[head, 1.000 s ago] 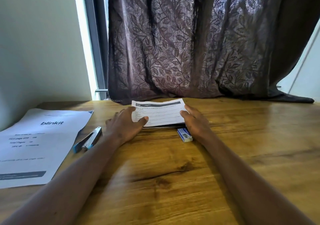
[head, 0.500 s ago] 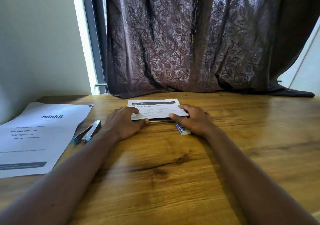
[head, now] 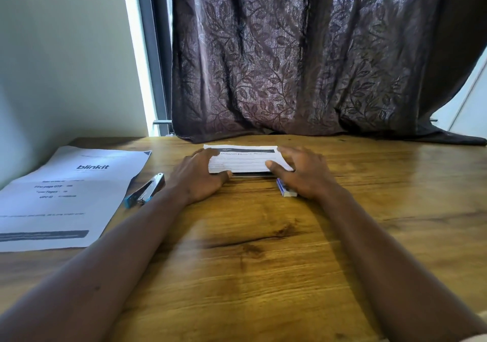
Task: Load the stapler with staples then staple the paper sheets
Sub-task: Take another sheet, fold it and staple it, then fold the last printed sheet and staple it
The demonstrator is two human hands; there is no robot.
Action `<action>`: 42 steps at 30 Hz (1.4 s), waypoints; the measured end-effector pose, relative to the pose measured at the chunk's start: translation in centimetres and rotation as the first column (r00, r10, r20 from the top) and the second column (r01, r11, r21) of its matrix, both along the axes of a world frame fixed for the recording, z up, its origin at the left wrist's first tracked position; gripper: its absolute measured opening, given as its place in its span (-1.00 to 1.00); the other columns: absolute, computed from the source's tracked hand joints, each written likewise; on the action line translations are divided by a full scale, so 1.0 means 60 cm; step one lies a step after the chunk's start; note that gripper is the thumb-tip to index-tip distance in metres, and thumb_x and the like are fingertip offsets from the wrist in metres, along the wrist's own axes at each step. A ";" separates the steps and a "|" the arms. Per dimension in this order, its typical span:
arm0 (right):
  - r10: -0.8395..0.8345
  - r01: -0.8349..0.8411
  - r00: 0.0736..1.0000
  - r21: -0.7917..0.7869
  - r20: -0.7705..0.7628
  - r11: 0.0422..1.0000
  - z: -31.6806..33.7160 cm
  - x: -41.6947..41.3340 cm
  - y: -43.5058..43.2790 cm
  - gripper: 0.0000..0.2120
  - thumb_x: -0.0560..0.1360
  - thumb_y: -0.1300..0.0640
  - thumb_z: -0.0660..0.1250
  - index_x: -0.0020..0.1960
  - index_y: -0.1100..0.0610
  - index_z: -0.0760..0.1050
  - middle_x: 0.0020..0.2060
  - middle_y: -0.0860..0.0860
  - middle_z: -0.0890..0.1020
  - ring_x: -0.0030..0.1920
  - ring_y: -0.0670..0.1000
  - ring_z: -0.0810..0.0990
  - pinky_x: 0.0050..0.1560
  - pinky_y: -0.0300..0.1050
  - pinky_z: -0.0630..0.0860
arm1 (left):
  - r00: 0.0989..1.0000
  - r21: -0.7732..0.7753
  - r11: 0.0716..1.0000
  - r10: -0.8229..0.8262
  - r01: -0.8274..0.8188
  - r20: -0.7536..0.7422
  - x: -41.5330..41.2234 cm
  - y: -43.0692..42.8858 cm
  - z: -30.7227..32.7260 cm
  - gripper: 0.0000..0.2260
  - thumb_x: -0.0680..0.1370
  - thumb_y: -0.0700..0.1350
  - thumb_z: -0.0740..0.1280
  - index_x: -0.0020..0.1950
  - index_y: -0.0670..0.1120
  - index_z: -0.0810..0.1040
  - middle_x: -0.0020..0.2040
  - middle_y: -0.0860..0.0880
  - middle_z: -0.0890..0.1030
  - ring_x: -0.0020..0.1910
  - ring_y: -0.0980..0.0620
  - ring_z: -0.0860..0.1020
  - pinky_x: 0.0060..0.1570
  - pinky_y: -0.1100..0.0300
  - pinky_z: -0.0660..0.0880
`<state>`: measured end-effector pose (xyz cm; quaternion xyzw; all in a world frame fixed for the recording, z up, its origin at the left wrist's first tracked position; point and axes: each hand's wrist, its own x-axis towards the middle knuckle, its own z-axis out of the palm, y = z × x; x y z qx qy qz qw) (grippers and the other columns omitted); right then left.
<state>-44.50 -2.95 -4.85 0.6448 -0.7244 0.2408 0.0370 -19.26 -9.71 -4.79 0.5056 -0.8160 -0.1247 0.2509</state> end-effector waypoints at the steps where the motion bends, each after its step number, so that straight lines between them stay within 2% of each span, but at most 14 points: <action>1: 0.009 -0.011 0.999 -0.066 -0.031 0.998 0.006 0.008 0.004 -0.31 0.54 -0.45 0.08 0.52 -0.08 0.35 0.47 -0.02 0.45 0.47 0.05 0.37 0.47 0.19 0.19 | 0.999 -0.049 0.999 -0.017 0.015 -0.036 0.005 0.006 0.004 -0.43 0.53 0.24 0.39 0.49 0.09 0.40 0.51 0.01 0.44 0.44 -0.13 0.43 0.37 -0.06 0.39; 4: 0.092 -0.090 0.996 -0.250 -0.003 0.964 0.020 0.052 0.028 -0.31 0.54 -0.43 0.03 0.50 -0.05 0.38 0.42 -0.02 0.47 0.43 0.04 0.41 0.44 0.18 0.28 | 0.993 -0.179 0.983 -0.066 0.048 -0.094 0.025 0.032 0.021 -0.48 0.52 0.18 0.41 0.45 0.10 0.43 0.51 0.01 0.44 0.42 -0.11 0.46 0.37 -0.10 0.44; 7: 0.223 -0.193 0.973 -0.311 0.065 0.931 0.018 0.115 0.056 -0.36 0.56 -0.37 0.07 0.45 0.01 0.44 0.37 0.00 0.51 0.39 0.03 0.43 0.42 0.14 0.33 | 0.995 -0.246 0.969 -0.029 0.004 -0.100 0.071 0.063 0.041 -0.50 0.52 0.17 0.44 0.44 0.13 0.47 0.53 0.00 0.43 0.45 -0.11 0.43 0.39 -0.13 0.44; 11: 0.338 -0.309 0.938 -0.252 0.078 0.917 0.005 0.199 0.073 -0.44 0.57 -0.31 0.14 0.42 -0.02 0.46 0.38 -0.02 0.51 0.41 0.02 0.39 0.43 0.02 0.28 | 0.979 -0.293 0.942 0.119 -0.163 -0.164 0.178 0.092 0.048 -0.53 0.51 0.16 0.45 0.38 0.06 0.53 0.38 -0.01 0.57 0.35 -0.10 0.52 0.32 -0.06 0.45; 15: 0.377 -0.368 0.925 -0.146 0.041 0.918 -0.004 0.269 0.053 -0.46 0.58 -0.28 0.16 0.46 -0.03 0.40 0.40 -0.01 0.47 0.43 0.02 0.36 0.41 0.00 0.29 | 0.949 -0.179 0.935 0.284 -0.305 -0.136 0.280 0.086 0.040 -0.53 0.52 0.15 0.43 0.39 0.06 0.52 0.38 -0.02 0.57 0.36 -0.11 0.51 0.33 -0.11 0.45; 18: 0.384 -0.387 0.922 -0.079 -0.045 0.919 -0.004 0.312 0.029 -0.41 0.55 -0.27 0.09 0.48 -0.03 0.36 0.41 0.00 0.44 0.43 0.06 0.36 0.40 0.01 0.28 | 0.958 -0.102 0.953 0.277 -0.284 -0.074 0.338 0.059 0.040 -0.49 0.45 0.15 0.39 0.40 0.11 0.49 0.40 0.01 0.54 0.37 -0.11 0.50 0.35 -0.06 0.44; 21: 0.395 -0.399 0.917 -0.075 -0.060 0.914 -0.003 0.346 0.006 -0.41 0.55 -0.28 0.05 0.48 -0.03 0.37 0.40 0.00 0.45 0.39 0.07 0.39 0.36 0.03 0.32 | 0.974 -0.042 0.973 0.228 -0.228 -0.002 0.372 0.025 0.042 -0.52 0.50 0.10 0.45 0.40 0.06 0.50 0.44 0.00 0.50 0.39 -0.11 0.49 0.35 0.02 0.41; 23: 0.395 -0.398 0.917 -0.073 -0.050 0.915 -0.006 0.358 -0.006 -0.42 0.56 -0.28 0.03 0.47 -0.04 0.37 0.40 -0.02 0.45 0.39 0.06 0.39 0.35 0.04 0.32 | 0.951 -0.062 0.952 0.302 -0.298 0.070 0.382 0.004 0.036 -0.49 0.53 0.25 0.39 0.42 0.09 0.46 0.48 0.02 0.45 0.41 -0.12 0.47 0.35 -0.08 0.39; 26: 0.410 -0.412 0.911 -0.072 -0.034 0.909 -0.013 0.358 -0.016 -0.41 0.56 -0.32 -0.01 0.46 -0.06 0.37 0.39 -0.05 0.44 0.40 0.03 0.36 0.35 0.06 0.32 | 0.868 -0.059 0.891 0.452 -0.450 0.207 0.386 -0.016 0.017 -0.32 0.51 0.46 0.18 0.48 0.08 0.37 0.51 -0.02 0.42 0.46 -0.16 0.39 0.37 -0.23 0.30; 29: 0.427 -0.427 0.904 -0.063 -0.017 0.902 -0.014 0.352 -0.020 -0.37 0.54 -0.36 -0.05 0.44 -0.05 0.39 0.38 -0.05 0.44 0.39 0.01 0.37 0.35 0.10 0.35 | 0.819 0.048 0.872 0.437 -0.487 0.372 0.378 -0.019 -0.001 -0.13 0.40 0.59 0.04 0.56 0.09 0.26 0.56 -0.06 0.33 0.54 -0.18 0.27 0.42 -0.31 0.18; 31: 0.429 -0.429 0.903 -0.042 0.002 0.902 -0.013 0.350 -0.024 -0.39 0.55 -0.34 -0.01 0.43 -0.05 0.41 0.37 -0.06 0.45 0.37 0.01 0.38 0.34 0.12 0.37 | 0.824 0.037 0.874 0.442 -0.485 0.355 0.368 -0.017 -0.002 -0.06 0.33 0.63 0.08 0.55 0.09 0.26 0.54 -0.05 0.37 0.51 -0.16 0.32 0.38 -0.29 0.24; 34: 0.438 -0.437 0.899 -0.032 0.019 0.899 -0.014 0.346 -0.024 -0.43 0.56 -0.31 0.05 0.40 -0.03 0.45 0.31 -0.05 0.48 0.31 0.00 0.41 0.29 0.11 0.42 | 0.843 -0.007 0.873 0.472 -0.487 0.257 0.350 -0.007 0.005 -0.09 0.32 0.62 0.18 0.51 0.09 0.35 0.48 -0.10 0.42 0.46 -0.17 0.39 0.37 -0.21 0.36; 37: 0.436 -0.435 0.900 -0.027 0.023 0.900 -0.018 0.342 -0.025 -0.50 0.61 -0.26 0.13 0.39 0.00 0.46 0.29 -0.04 0.49 0.29 -0.01 0.42 0.28 0.09 0.44 | 0.790 -0.046 0.819 0.565 -0.572 0.240 0.345 -0.003 0.007 -0.14 0.39 0.56 0.21 0.52 0.04 0.33 0.46 -0.16 0.41 0.43 -0.23 0.39 0.32 -0.17 0.38; 42: 0.419 -0.419 0.907 -0.012 0.039 0.908 -0.019 0.341 -0.022 -0.46 0.62 -0.22 0.20 0.54 -0.06 0.25 0.42 0.00 0.41 0.41 0.05 0.34 0.38 0.10 0.37 | 0.747 -0.015 0.763 0.637 -0.647 0.192 0.355 0.003 0.018 -0.25 0.39 0.45 0.34 0.40 -0.01 0.35 0.30 -0.17 0.54 0.33 -0.26 0.44 0.22 -0.11 0.35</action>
